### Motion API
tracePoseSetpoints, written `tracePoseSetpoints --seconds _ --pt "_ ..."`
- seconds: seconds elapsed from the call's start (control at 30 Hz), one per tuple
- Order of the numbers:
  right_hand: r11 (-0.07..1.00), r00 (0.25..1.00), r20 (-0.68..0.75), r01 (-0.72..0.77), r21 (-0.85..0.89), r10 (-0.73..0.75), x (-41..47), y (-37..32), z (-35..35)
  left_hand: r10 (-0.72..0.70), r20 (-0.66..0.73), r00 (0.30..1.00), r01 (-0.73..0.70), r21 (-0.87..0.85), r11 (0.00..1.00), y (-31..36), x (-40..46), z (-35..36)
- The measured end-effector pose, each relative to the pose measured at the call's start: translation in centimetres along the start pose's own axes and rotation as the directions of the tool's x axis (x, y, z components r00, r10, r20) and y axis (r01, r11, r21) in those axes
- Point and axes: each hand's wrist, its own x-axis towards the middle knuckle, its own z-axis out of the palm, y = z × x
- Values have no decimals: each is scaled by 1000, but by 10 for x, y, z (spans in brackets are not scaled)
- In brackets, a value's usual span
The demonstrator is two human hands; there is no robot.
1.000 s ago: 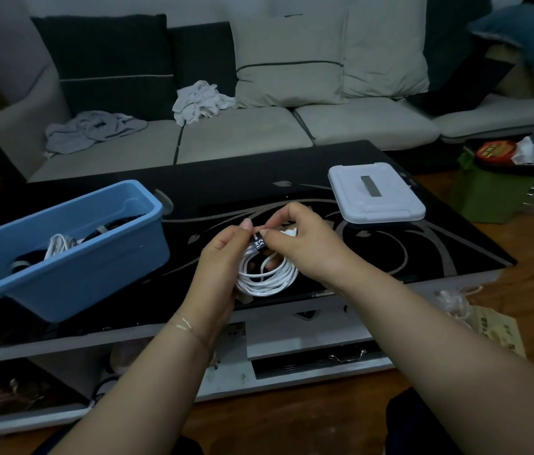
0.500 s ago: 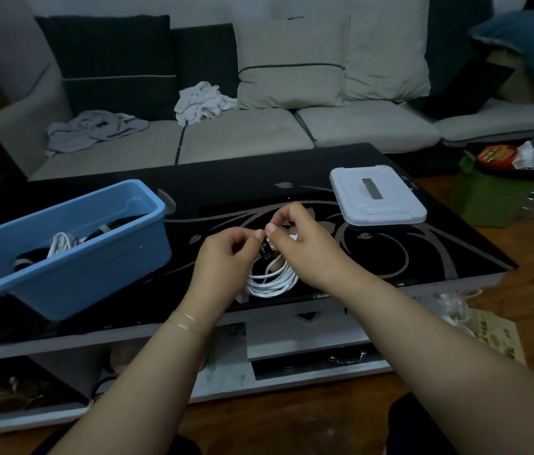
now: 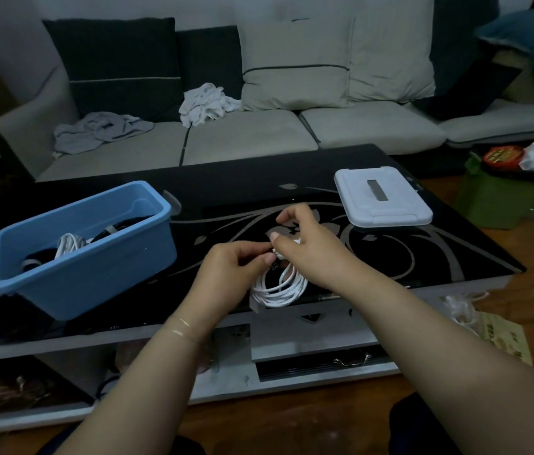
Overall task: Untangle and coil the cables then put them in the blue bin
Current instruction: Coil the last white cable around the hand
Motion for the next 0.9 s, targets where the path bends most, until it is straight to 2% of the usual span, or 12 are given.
tracePoseSetpoints --seconds 0.07,0.17,0.27,0.5,0.6,0.77,0.9 --pt "996 998 37 47 -77 -44 -3 -1 0 -1 59 998 -8 151 989 0 1 -7" --pt "965 989 95 135 -224 -117 -8 -1 3 17 111 994 -66 454 888 2 0 -11" --pt "945 985 100 166 -283 -143 -8 0 3 62 133 989 -128 580 804 6 -1 -7" --pt "976 991 97 114 -188 -97 -1 1 3 148 82 986 -166 653 739 6 -1 -1" --pt "996 994 93 58 -70 -51 6 5 5 178 65 982 -175 672 720 5 0 -5" --pt "965 1000 26 7 264 -15 16 9 -5 114 -124 986 -27 554 832 -2 2 -34" --pt "938 999 -4 -37 345 41 22 14 -7 101 -280 955 38 453 891 -2 14 -66"
